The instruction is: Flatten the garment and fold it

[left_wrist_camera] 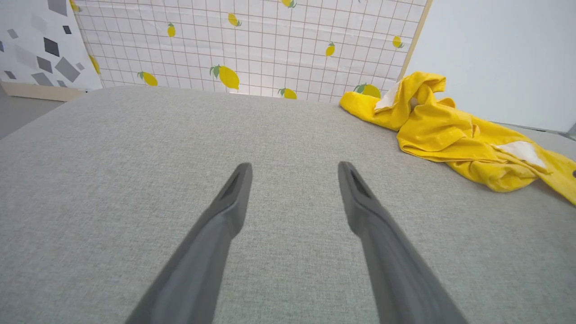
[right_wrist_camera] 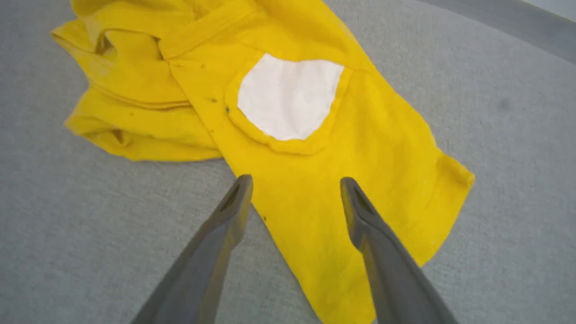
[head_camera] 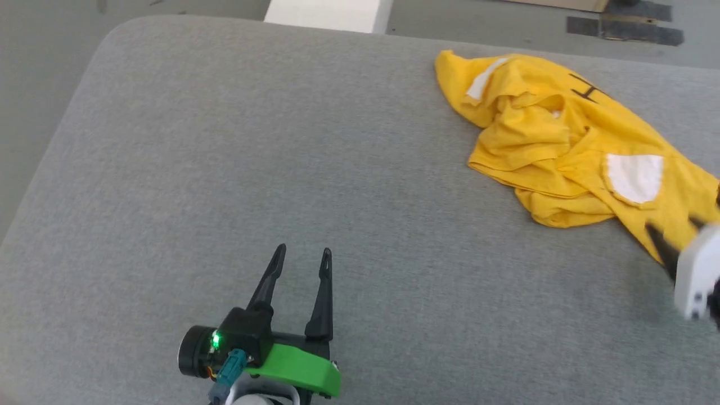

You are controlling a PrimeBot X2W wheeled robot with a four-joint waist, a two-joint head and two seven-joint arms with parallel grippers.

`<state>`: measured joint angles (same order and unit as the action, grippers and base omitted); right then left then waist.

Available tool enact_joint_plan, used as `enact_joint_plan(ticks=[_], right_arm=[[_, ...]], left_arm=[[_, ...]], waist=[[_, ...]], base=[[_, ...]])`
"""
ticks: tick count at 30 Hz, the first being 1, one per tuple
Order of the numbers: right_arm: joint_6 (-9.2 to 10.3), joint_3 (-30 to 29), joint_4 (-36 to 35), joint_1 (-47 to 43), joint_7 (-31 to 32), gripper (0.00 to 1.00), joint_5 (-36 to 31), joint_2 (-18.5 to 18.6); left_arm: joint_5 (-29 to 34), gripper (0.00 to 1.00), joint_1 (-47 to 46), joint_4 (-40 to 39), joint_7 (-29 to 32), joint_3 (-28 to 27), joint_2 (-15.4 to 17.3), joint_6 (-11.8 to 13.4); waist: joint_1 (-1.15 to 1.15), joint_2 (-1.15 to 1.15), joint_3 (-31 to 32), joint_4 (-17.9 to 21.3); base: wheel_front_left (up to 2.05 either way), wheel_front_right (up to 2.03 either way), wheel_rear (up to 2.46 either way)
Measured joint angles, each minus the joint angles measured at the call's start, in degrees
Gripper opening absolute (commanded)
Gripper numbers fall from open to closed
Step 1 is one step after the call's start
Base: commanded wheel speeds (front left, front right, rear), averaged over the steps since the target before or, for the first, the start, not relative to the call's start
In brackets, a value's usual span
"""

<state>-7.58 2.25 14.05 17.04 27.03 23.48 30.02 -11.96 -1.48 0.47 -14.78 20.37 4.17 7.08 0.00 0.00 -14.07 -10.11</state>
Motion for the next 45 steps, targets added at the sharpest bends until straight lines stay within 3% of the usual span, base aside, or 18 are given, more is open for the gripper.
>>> enact_joint_plan(ticks=[8,9,11,18,24,32,38,42,43,44,45], right_arm=[[0.00,-0.74,-0.98,-5.23,0.87,1.00,-5.02,-1.54],[0.00,-0.77,-0.62,-5.00,0.86,0.60,-5.45,-1.59],[-0.01,-0.12,0.73,-2.00,0.10,0.00,-7.66,-1.34],[-0.01,-0.53,-2.16,1.01,-5.13,0.00,-5.44,-2.59],[-0.01,-1.05,-13.99,0.95,-5.92,0.00,-3.00,-3.13],[-0.01,0.77,-31.88,-22.82,8.33,0.00,5.09,-3.49],[0.00,0.47,-33.23,-40.40,17.75,0.00,8.51,-0.05],[0.00,-1.26,-31.79,-43.00,15.61,0.00,7.25,0.54],[0.00,-2.44,-31.32,-42.25,13.51,0.13,6.60,-0.55],[0.01,-2.89,-31.03,-41.17,11.98,1.00,5.73,-1.34],[0.01,-2.82,-30.89,-40.18,10.80,1.00,5.08,-1.62]], left_arm=[[0.60,1.00,-0.29,-0.33,0.00,0.31,-0.08,-0.55],[0.67,1.00,-0.38,-0.33,0.00,0.31,-0.11,-0.55],[0.89,1.00,-0.95,-0.09,0.00,0.27,-0.19,-0.55],[0.89,1.00,-1.07,0.60,0.00,-0.23,-0.26,-0.57],[0.87,1.00,-0.77,0.64,0.00,-1.40,-0.02,-1.02],[0.76,1.00,0.18,0.23,0.00,-2.32,0.36,-1.07],[0.77,1.00,0.06,0.25,0.00,-2.00,0.33,-1.48],[0.77,1.00,-0.02,0.66,0.00,-1.91,0.31,-1.52],[0.77,1.00,-0.02,0.82,0.00,-1.90,0.30,-1.56],[0.77,1.00,-0.05,0.98,0.00,-1.87,0.30,-1.58],[0.77,1.00,-0.08,1.07,0.00,-1.82,0.29,-1.63]], waist=[[0.00,0.00,-1.70,0.62],[0.00,0.00,-2.03,0.49],[0.00,0.00,-3.19,-0.12],[0.00,0.00,-1.76,0.08],[0.00,0.00,1.35,2.17],[0.00,0.00,3.74,7.22],[0.00,0.00,3.50,9.53],[0.00,0.00,2.64,9.96],[0.00,0.00,2.51,10.10],[0.00,0.00,2.50,10.13],[0.00,0.00,2.57,10.12]], base=[[0.00,0.00,0.00],[0.00,0.00,0.00],[0.00,0.00,0.00],[0.00,0.00,0.00],[0.00,0.00,0.00],[0.00,0.00,0.00],[0.00,0.00,0.00],[0.00,0.00,0.00],[0.00,0.00,0.00],[0.00,0.00,0.00],[0.00,0.00,0.00]])
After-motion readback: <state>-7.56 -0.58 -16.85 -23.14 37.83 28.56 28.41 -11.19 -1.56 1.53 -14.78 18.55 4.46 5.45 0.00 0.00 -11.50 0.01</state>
